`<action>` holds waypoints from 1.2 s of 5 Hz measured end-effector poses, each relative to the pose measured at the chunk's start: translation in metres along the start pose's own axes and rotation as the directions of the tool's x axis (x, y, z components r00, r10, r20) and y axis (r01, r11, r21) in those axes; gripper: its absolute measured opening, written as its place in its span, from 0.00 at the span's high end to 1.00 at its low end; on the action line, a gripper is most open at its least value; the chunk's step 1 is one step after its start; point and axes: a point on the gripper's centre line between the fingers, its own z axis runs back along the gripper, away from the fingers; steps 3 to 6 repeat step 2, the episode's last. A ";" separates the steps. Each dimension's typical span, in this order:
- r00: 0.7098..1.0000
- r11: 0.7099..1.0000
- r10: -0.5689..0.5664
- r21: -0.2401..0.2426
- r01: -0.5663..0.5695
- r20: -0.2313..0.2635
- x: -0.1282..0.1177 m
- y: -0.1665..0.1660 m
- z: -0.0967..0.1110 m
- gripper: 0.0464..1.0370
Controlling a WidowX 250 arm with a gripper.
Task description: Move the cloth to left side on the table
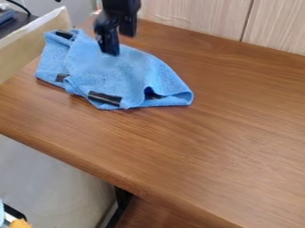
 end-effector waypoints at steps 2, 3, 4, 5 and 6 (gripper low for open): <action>1.000 0.999 0.004 0.045 -0.003 -0.030 0.004 -0.001 0.027 0.04; 1.000 0.999 0.004 0.045 -0.003 -0.030 0.004 -0.001 0.027 0.04; 1.000 0.999 0.004 0.045 -0.003 -0.030 0.004 -0.001 0.027 0.04; 1.000 0.999 0.004 0.045 -0.003 -0.030 0.004 -0.001 0.027 0.04; 1.000 0.999 0.004 0.045 -0.003 -0.030 0.004 -0.001 0.027 0.04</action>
